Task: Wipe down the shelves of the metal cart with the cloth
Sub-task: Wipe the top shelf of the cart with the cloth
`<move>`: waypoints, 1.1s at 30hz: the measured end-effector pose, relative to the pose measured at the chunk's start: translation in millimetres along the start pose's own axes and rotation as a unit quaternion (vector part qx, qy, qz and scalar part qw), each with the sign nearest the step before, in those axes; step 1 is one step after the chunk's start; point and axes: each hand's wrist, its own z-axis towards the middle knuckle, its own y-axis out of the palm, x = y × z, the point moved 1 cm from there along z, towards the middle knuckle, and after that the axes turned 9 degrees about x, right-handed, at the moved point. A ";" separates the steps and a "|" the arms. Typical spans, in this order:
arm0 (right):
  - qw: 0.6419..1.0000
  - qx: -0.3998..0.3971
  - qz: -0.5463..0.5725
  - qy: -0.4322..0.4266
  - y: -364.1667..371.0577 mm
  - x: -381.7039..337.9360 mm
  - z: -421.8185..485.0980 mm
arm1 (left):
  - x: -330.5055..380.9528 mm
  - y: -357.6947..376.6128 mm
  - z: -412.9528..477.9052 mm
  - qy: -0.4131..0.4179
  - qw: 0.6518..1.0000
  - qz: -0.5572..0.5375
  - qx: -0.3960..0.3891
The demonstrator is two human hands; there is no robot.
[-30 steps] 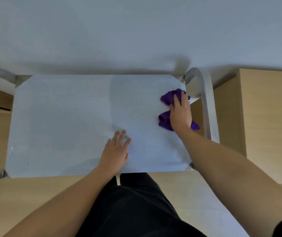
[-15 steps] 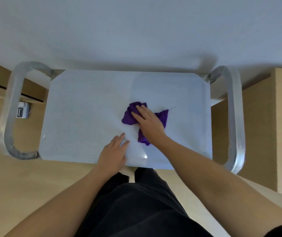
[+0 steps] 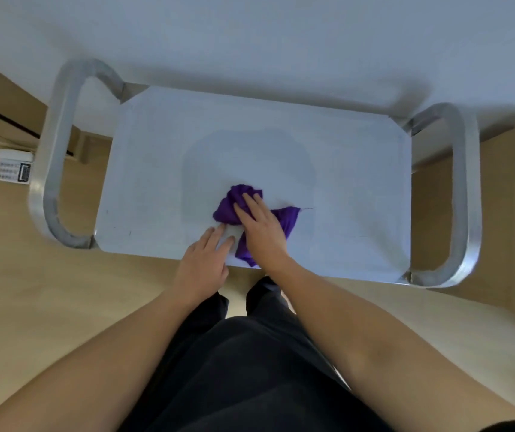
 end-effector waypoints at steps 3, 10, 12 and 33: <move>0.996 0.055 -0.037 0.067 -9.3 28.4 -3.7 | -27.8 -3.0 -11.9 0.012 1.000 0.001 0.000; 0.943 0.123 -0.083 0.299 5.3 -24.6 -4.1 | -93.7 -13.8 -46.1 -0.024 1.000 0.011 0.006; 0.960 0.084 -0.090 0.251 22.4 -67.2 2.0 | -108.7 -15.2 -55.1 -0.031 0.999 0.008 0.011; 0.974 -0.059 0.119 0.185 -2.9 -165.0 -15.2 | -138.8 -22.5 -129.2 -0.054 0.989 -0.133 0.034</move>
